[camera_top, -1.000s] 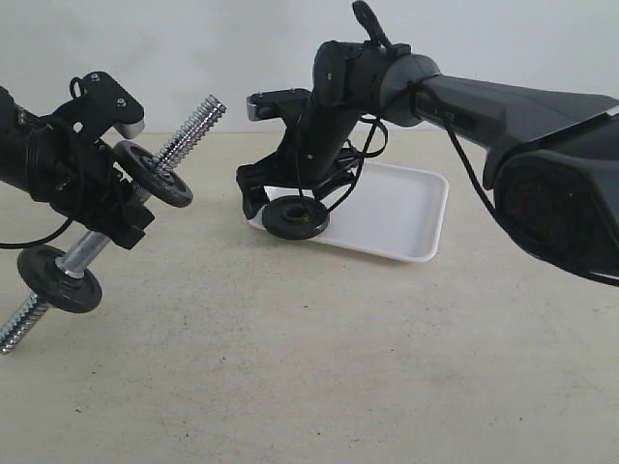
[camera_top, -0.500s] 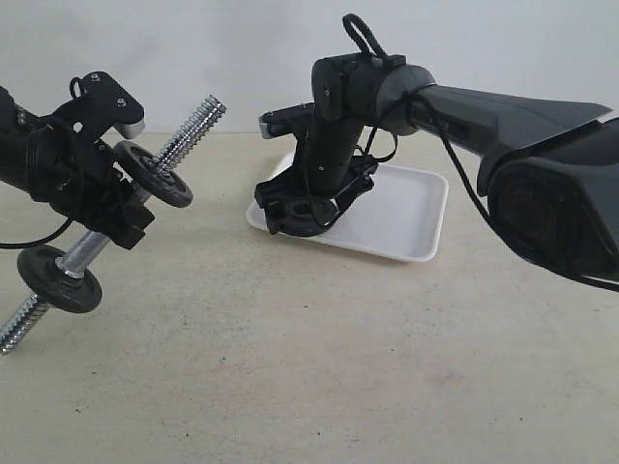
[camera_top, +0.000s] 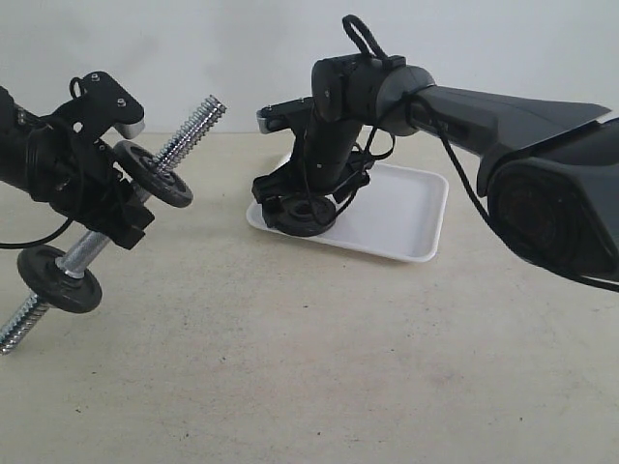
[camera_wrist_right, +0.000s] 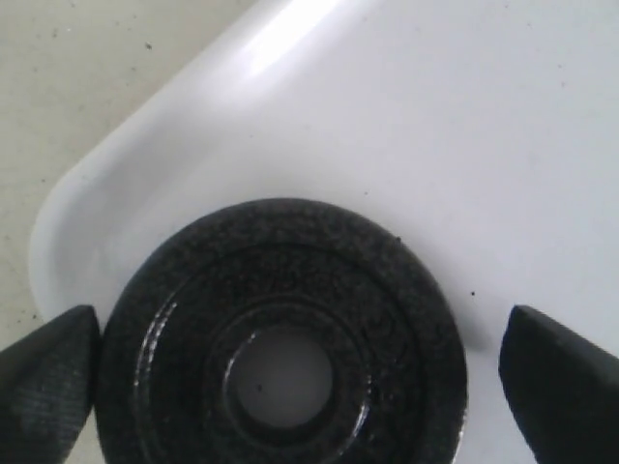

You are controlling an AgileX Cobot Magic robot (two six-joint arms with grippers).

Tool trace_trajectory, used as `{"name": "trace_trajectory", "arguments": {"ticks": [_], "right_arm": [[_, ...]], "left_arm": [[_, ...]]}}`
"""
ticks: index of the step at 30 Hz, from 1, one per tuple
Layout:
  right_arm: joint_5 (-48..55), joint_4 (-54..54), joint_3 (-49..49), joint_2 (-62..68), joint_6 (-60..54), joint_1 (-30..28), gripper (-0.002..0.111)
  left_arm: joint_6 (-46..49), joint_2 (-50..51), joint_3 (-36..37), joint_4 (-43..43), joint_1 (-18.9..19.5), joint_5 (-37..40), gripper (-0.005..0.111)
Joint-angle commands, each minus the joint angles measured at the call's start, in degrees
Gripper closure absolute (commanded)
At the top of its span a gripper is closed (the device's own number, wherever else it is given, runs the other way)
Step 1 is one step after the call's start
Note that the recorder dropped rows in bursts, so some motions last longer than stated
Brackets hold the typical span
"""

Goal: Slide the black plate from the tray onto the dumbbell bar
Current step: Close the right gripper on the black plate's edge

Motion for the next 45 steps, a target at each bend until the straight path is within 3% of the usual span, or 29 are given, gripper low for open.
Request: {"name": "trace_trajectory", "arguments": {"ticks": [1, 19, 34, 45], "right_arm": [[-0.54, -0.11, -0.01, -0.20, -0.82, -0.08, 0.004], [-0.17, 0.97, -0.01, -0.20, -0.47, -0.08, 0.004], [1.77, -7.70, -0.01, -0.20, 2.51, -0.08, 0.004], [0.46, -7.93, -0.01, -0.20, 1.95, -0.08, 0.004]], "left_arm": [[-0.38, -3.17, -1.81, -1.80, 0.22, -5.19, 0.102], [-0.38, -3.17, -1.81, -1.80, 0.22, -5.27, 0.102], [-0.38, -3.17, -1.81, -1.80, 0.22, -5.06, 0.102], [-0.38, -3.17, -1.81, -1.80, 0.22, -4.96, 0.102]]}}
